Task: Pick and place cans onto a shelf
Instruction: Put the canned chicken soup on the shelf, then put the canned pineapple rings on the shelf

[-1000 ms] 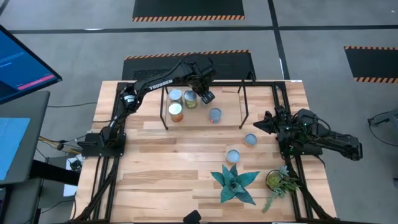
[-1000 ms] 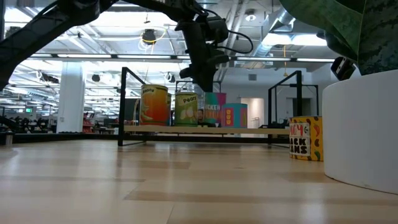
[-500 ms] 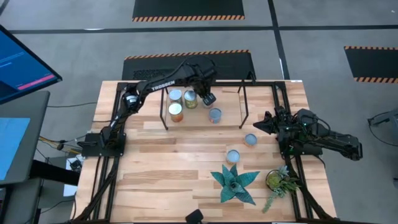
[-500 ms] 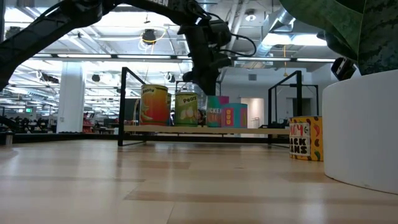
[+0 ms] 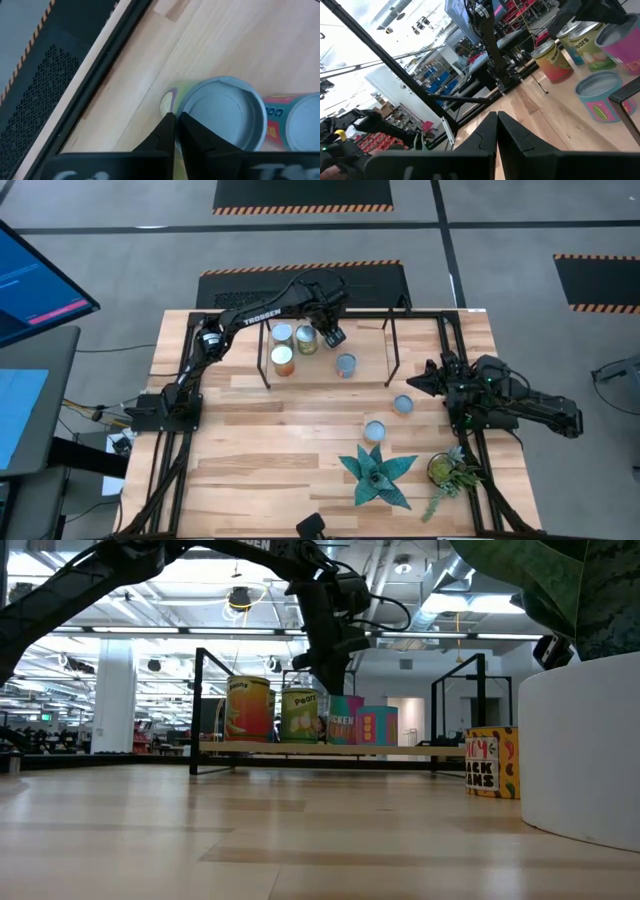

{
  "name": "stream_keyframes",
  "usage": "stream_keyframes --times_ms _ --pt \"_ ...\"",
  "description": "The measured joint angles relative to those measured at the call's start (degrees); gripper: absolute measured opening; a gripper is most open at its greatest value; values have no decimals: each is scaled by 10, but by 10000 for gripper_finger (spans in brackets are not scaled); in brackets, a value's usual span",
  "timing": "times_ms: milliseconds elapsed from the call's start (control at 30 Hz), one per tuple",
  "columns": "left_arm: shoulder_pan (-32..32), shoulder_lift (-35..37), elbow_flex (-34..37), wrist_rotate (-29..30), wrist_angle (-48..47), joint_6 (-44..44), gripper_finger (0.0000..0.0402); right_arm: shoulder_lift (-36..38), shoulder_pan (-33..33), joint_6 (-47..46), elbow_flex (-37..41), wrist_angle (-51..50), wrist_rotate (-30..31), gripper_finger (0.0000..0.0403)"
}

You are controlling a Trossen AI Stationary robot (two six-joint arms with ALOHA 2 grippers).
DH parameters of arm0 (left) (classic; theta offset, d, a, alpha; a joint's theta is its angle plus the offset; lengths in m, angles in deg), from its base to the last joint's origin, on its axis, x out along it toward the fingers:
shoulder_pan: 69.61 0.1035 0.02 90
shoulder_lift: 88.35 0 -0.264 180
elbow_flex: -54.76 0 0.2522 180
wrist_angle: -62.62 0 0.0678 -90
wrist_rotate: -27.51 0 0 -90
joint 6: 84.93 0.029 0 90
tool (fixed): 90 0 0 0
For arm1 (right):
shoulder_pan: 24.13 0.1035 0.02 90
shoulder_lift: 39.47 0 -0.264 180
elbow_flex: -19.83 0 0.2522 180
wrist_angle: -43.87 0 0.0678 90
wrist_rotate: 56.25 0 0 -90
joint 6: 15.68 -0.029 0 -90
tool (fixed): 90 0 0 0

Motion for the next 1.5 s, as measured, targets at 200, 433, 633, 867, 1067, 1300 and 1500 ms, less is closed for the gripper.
stream_keyframes --times_ms 200,433,633,867,1067,1300,1500 --pt "2 0 0 -1 0 0 28 0 0 0 0 0 0 38" --pt "3 0 0 17 0 -1 49 0 0 0 0 0 0 38" --pt "4 -1 -11 44 22 9 52 0 0 0 0 0 0 38" --pt "-21 7 -59 -22 54 62 52 0 0 0 0 0 0 38" --pt "-68 26 -53 -116 -13 99 52 0 0 0 0 -1 0 38" --pt "-146 26 -53 -82 -126 99 52 0 0 4 0 -14 -5 38" --pt "-205 33 -52 -89 -163 76 52 0 1 56 -29 -41 -73 38"
